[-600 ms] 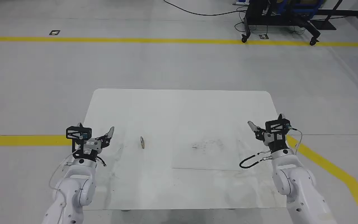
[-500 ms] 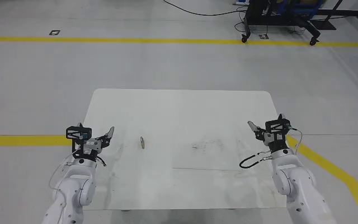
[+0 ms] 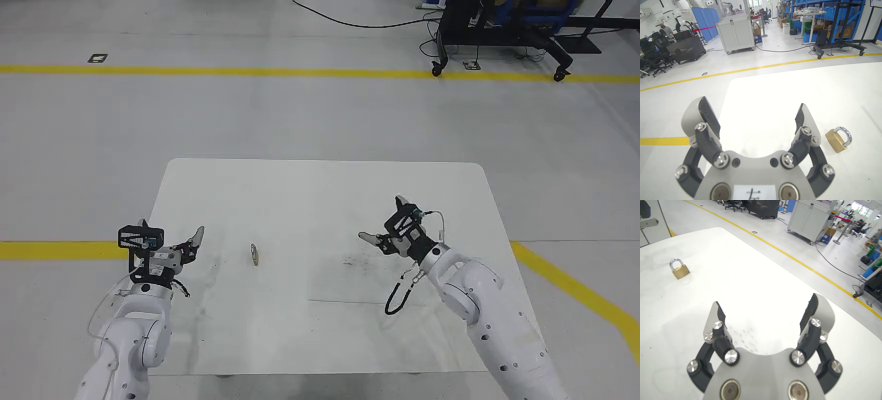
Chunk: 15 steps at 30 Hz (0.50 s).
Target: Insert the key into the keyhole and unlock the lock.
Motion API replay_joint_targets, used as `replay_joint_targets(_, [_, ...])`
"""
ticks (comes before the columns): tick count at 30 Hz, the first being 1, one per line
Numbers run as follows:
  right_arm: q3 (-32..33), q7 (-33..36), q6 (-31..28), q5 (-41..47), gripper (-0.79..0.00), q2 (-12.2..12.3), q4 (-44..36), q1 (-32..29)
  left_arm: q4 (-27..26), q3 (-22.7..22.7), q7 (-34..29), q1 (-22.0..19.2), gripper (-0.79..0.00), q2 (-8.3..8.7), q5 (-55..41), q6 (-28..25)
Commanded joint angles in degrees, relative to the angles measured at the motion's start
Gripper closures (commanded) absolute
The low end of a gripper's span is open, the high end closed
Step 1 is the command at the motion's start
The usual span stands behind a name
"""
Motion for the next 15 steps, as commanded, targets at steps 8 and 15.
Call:
replay_joint_targets(8, [-0.8, 0.4, -4.2, 0.9, -0.785, 0.1, 0.8, 0.3, 0.0, 0.0, 0.0, 0.0, -0.785, 0.00, 0.0, 0.0])
replay_joint_targets(15, [-1.6, 5.8, -24.9, 6.3, -0.785, 0.9, 7.8, 5.7, 0.0, 0.0, 0.0, 0.0, -0.785, 0.00, 0.0, 0.0])
